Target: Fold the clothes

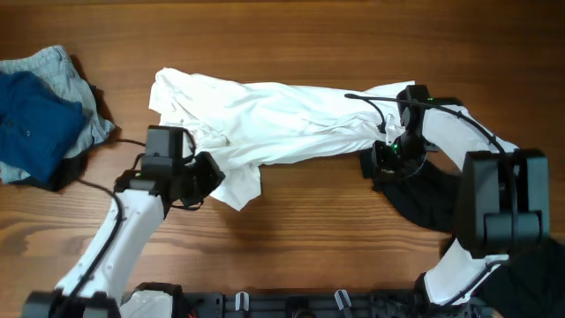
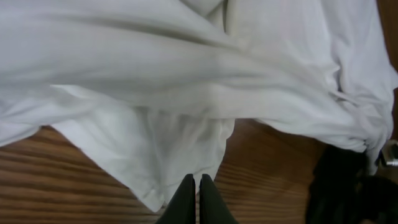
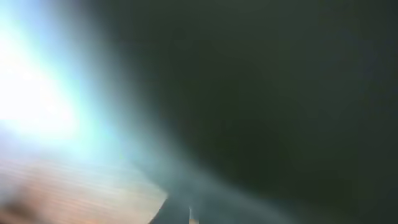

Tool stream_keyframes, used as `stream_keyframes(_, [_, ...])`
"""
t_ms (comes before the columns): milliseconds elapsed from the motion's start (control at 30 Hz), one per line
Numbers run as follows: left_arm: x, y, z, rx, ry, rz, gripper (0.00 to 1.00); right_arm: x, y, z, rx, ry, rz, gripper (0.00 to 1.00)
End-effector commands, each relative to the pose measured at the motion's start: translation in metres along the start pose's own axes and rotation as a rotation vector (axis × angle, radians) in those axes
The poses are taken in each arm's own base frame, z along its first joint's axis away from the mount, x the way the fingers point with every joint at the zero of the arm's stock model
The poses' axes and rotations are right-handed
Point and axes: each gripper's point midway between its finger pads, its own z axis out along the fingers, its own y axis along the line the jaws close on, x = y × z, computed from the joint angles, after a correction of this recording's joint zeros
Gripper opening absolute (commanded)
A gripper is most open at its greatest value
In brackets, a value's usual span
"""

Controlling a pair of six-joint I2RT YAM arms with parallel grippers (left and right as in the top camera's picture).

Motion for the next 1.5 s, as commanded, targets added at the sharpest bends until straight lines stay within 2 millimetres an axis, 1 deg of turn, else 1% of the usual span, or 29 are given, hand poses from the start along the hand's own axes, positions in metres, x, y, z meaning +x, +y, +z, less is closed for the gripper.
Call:
stream_keyframes(0, [0.006,0.008,0.025,-0.052,0.049,0.004,0.06,-0.011,-0.041,0.006,0.144,-0.033,0.137,0.08])
stream_keyframes(67, [0.010,0.011,0.042,-0.066,0.087,-0.033,0.07,-0.022,-0.070,-0.001,0.207,-0.086,0.195,0.09])
stream_keyframes(133, [0.015,0.013,0.059,-0.068,0.125,-0.026,0.09,-0.029,-0.113,-0.013,0.263,-0.149,0.356,0.14])
stream_keyframes(167, [0.017,0.012,0.064,-0.063,0.137,-0.024,0.09,-0.031,-0.130,-0.018,0.258,-0.172,0.416,0.17])
stream_keyframes(200, [0.016,0.014,0.070,-0.068,0.138,-0.025,0.09,-0.033,-0.154,-0.025,0.242,-0.204,0.507,0.18])
stream_keyframes(233, [0.014,0.017,0.074,-0.074,0.136,-0.025,0.09,-0.033,-0.176,-0.035,0.228,-0.237,0.597,0.18])
stream_keyframes(267, [0.014,0.017,0.076,-0.074,0.137,-0.026,0.10,-0.034,-0.189,-0.041,0.216,-0.258,0.643,0.18])
stream_keyframes(300, [0.013,0.019,0.079,-0.076,0.138,-0.027,0.09,-0.035,-0.213,-0.053,0.188,-0.299,0.724,0.18])
stream_keyframes(367, [0.015,0.021,0.082,-0.084,0.145,-0.031,0.09,-0.033,-0.243,-0.072,0.134,-0.355,0.820,0.20])
stream_keyframes(400, [0.014,0.022,0.082,-0.084,0.144,-0.031,0.09,-0.032,-0.252,-0.079,0.111,-0.372,0.853,0.24])
stream_keyframes(433, [0.014,0.021,0.082,-0.083,0.144,-0.031,0.09,-0.031,-0.261,-0.086,0.068,-0.395,0.886,0.24])
stream_keyframes(500, [0.016,0.021,0.082,-0.083,0.151,-0.033,0.09,-0.036,-0.261,-0.093,-0.012,-0.426,0.895,0.25])
stream_keyframes(533, [0.019,0.021,0.081,-0.077,0.168,-0.038,0.06,-0.043,-0.254,-0.097,-0.065,-0.441,0.864,0.26])
stream_keyframes(600, [0.029,0.023,0.079,-0.080,0.212,-0.054,0.04,-0.060,-0.226,-0.106,-0.184,-0.467,0.707,0.34])
stream_keyframes(633, [0.033,0.025,0.077,-0.088,0.231,-0.064,0.04,-0.063,-0.217,-0.108,-0.210,-0.470,0.668,0.36])
stream_keyframes(667, [0.039,0.023,0.074,-0.076,0.265,-0.080,0.04,-0.074,-0.191,-0.116,-0.279,-0.489,0.543,0.40])
stream_keyframes(700, [0.044,0.023,0.069,-0.066,0.297,-0.101,0.04,-0.081,-0.168,-0.123,-0.320,-0.510,0.425,0.47])
stream_keyframes(767, [0.052,0.033,0.054,-0.090,0.339,-0.141,0.04,-0.092,-0.130,-0.128,-0.309,-0.517,0.279,0.58])
stream_keyframes(800, [0.055,0.040,0.047,-0.108,0.356,-0.150,0.04,-0.096,-0.116,-0.126,-0.295,-0.512,0.226,0.61])
stream_keyframes(933, [0.067,0.061,0.024,-0.158,0.427,-0.166,0.04,-0.113,-0.073,-0.101,-0.086,-0.469,0.107,0.67])
stream_keyframes(967, [0.069,0.068,0.020,-0.175,0.437,-0.157,0.04,-0.114,-0.074,-0.096,0.001,-0.462,0.109,0.67])
stream_keyframes(1000, [0.067,0.077,0.017,-0.203,0.432,-0.160,0.04,-0.112,-0.082,-0.094,0.090,-0.457,0.172,0.66])
stream_keyframes(1033, [0.060,0.093,0.013,-0.264,0.401,-0.185,0.04,-0.104,-0.100,-0.094,0.225,-0.447,0.294,0.65])
stream_keyframes(1067, [0.055,0.101,0.010,-0.290,0.381,-0.206,0.04,-0.100,-0.104,-0.094,0.250,-0.438,0.319,0.65])
stream_keyframes(1167, [0.039,0.115,0.005,-0.288,0.328,-0.280,0.04,-0.087,-0.116,-0.092,0.254,-0.394,0.363,0.64])
stream_keyframes(1267, [0.030,0.120,0.003,-0.273,0.296,-0.319,0.04,-0.082,-0.134,-0.092,0.251,-0.390,0.417,0.58])
stream_keyframes(1300, [0.028,0.119,0.004,-0.263,0.290,-0.317,0.04,-0.083,-0.141,-0.090,0.250,-0.385,0.399,0.56])
stream_keyframes(1367, [0.025,0.114,0.006,-0.238,0.285,-0.312,0.04,-0.084,-0.154,-0.082,0.260,-0.363,0.376,0.56])
stream_keyframes(1467, [0.023,0.111,0.007,-0.217,0.280,-0.310,0.04,-0.097,-0.180,-0.065,0.265,-0.377,0.384,0.59])
